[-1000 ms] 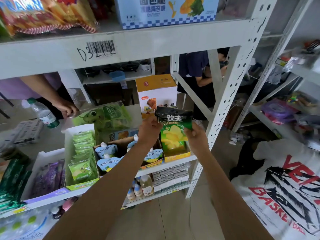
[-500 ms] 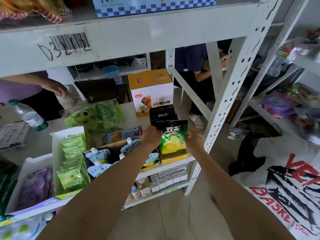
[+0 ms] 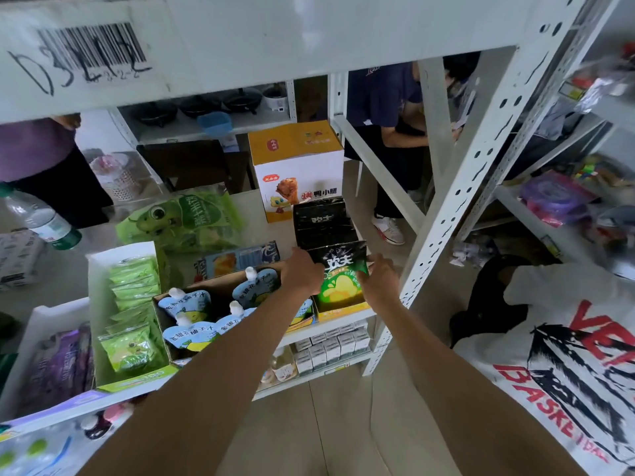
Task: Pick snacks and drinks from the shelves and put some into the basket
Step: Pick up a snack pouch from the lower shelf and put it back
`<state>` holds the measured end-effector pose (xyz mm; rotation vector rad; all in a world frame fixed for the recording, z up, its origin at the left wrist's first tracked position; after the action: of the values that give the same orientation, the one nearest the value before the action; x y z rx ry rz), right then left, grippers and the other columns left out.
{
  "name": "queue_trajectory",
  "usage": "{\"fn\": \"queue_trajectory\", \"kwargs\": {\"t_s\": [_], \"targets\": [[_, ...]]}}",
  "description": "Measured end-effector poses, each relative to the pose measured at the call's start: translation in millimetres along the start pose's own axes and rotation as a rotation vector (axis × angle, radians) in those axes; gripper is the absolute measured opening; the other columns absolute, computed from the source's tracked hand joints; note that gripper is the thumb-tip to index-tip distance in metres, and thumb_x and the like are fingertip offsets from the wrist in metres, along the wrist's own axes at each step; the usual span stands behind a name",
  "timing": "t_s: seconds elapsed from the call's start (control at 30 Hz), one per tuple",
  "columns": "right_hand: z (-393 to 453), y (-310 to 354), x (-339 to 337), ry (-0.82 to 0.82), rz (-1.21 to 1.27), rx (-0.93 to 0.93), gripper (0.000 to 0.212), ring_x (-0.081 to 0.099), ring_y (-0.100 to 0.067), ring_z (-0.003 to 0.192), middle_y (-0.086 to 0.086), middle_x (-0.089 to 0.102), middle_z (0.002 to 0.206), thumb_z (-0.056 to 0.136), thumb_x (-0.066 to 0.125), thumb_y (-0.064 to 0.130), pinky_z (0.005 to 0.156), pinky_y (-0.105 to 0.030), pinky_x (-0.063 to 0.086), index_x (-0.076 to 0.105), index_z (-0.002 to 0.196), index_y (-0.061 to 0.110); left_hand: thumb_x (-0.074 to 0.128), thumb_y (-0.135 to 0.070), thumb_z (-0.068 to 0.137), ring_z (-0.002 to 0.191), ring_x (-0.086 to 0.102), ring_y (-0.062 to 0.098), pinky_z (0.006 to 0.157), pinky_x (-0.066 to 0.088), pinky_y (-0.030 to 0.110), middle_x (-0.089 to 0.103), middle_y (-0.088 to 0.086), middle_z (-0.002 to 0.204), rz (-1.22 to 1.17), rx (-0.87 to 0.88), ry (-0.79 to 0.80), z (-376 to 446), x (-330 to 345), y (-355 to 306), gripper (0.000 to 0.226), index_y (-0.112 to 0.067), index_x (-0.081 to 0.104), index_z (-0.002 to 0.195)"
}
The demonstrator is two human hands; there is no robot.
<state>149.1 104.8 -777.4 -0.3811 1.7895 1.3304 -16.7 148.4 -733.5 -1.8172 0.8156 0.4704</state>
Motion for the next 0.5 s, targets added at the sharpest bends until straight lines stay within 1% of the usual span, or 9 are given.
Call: {"fn": "queue_trajectory", "kwargs": {"t_s": [0.03, 0.1, 0.17, 0.23, 0.3, 0.33, 0.37, 0.43, 0.5], "targets": [[-0.7, -0.8, -0.6, -0.044, 0.044, -0.007, 0.033, 0.062, -0.028, 0.099, -0.013, 0.057, 0.116, 0.091, 0.066, 0.015, 0.075, -0.026, 0.041, 0.052, 0.121, 0.007, 0.053, -0.013, 0.092, 0.087, 0.069, 0.039, 0.072, 0.06, 0.048, 0.061, 0.023, 0.106, -0.026, 0.016, -0.057, -3.4, 0.3, -0.2, 0.034, -0.001, 0.037, 0.12], [-3.7, -1.8, -1.2, -0.114, 0.085, -0.028, 0.026, 0.063, -0.026, 0.091, -0.013, 0.06, 0.107, 0.09, 0.065, 0.011, 0.07, -0.027, 0.041, 0.053, 0.112, 0.005, 0.054, -0.013, 0.093, 0.087, 0.061, 0.032, 0.067, 0.052, 0.038, 0.049, 0.017, 0.114, -0.028, 0.063, -0.179, -8.0, -0.6, -2.8, 0.039, -0.002, 0.032, 0.123], [-7.4, -1.1, -1.5, -0.158, 0.098, -0.055, 0.018, 0.062, -0.024, 0.083, -0.011, 0.061, 0.099, 0.09, 0.064, 0.01, 0.065, -0.026, 0.04, 0.053, 0.104, 0.006, 0.055, -0.012, 0.095, 0.086, 0.046, 0.023, 0.069, 0.039, 0.032, 0.038, 0.01, 0.112, -0.038, 0.118, -0.269, -12.6, -3.4, -5.1, 0.037, 0.001, 0.033, 0.121], [-10.7, 0.5, -0.1, -0.166, 0.122, -0.086, 0.014, 0.065, -0.022, 0.082, -0.007, 0.064, 0.095, 0.09, 0.064, 0.011, 0.064, -0.025, 0.043, 0.054, 0.1, 0.009, 0.054, -0.01, 0.094, 0.083, 0.045, 0.022, 0.065, 0.036, 0.032, 0.042, 0.012, 0.109, -0.073, 0.172, -0.293, -15.3, -4.7, -7.8, 0.026, 0.0, 0.04, 0.114], [-13.5, 3.2, 3.8, -0.115, 0.143, -0.101, 0.015, 0.066, -0.021, 0.089, -0.004, 0.067, 0.101, 0.091, 0.061, 0.013, 0.071, -0.028, 0.049, 0.059, 0.106, 0.013, 0.051, -0.008, 0.094, 0.085, 0.055, 0.029, 0.062, 0.041, 0.034, 0.056, 0.023, 0.105, -0.015, 0.233, -0.193, -10.6, 2.9, -7.3, 0.004, -0.004, 0.051, 0.096], [-14.1, 4.6, 6.5, -0.073, 0.14, -0.099, 0.021, 0.066, -0.021, 0.095, -0.004, 0.068, 0.108, 0.092, 0.06, 0.013, 0.078, -0.03, 0.05, 0.061, 0.113, 0.014, 0.05, -0.009, 0.096, 0.094, 0.059, 0.033, 0.07, 0.045, 0.037, 0.06, 0.025, 0.109, 0.044, 0.241, -0.121, -8.7, 8.3, -6.7, 0.007, -0.005, 0.056, 0.096], [-14.3, 5.7, 8.9, -0.034, 0.133, -0.093, 0.027, 0.065, -0.021, 0.1, -0.004, 0.067, 0.115, 0.093, 0.057, 0.012, 0.084, -0.03, 0.049, 0.061, 0.12, 0.015, 0.049, -0.011, 0.098, 0.106, 0.06, 0.034, 0.082, 0.047, 0.037, 0.061, 0.023, 0.118, 0.083, 0.226, -0.038, -7.9, 14.4, -4.4, 0.017, -0.004, 0.059, 0.109], [-14.7, 7.6, 11.2, 0.02, 0.108, -0.074, 0.033, 0.062, -0.02, 0.107, -0.004, 0.064, 0.123, 0.094, 0.053, 0.011, 0.089, -0.028, 0.046, 0.061, 0.126, 0.014, 0.047, -0.012, 0.1, 0.118, 0.057, 0.033, 0.093, 0.048, 0.037, 0.055, 0.018, 0.135, 0.102, 0.18, 0.082, -7.9, 23.0, -1.1, 0.039, -0.005, 0.046, 0.139], [-14.3, 9.6, 10.6, 0.043, 0.081, -0.072, 0.031, 0.061, -0.022, 0.109, -0.007, 0.063, 0.125, 0.096, 0.05, 0.01, 0.09, -0.028, 0.045, 0.064, 0.124, 0.013, 0.045, -0.01, 0.099, 0.122, 0.056, 0.032, 0.098, 0.049, 0.038, 0.05, 0.016, 0.143, 0.12, 0.178, 0.137, -9.1, 28.1, 0.8, 0.047, -0.008, 0.04, 0.146]]}}
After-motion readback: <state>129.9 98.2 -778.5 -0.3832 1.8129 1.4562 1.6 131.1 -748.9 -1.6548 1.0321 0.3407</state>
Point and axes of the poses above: each hand's wrist, its own z-axis towards the middle knuckle, its own x-axis out of the palm, y = z × x, the point moved 4 cm from there along z, towards the middle knuckle
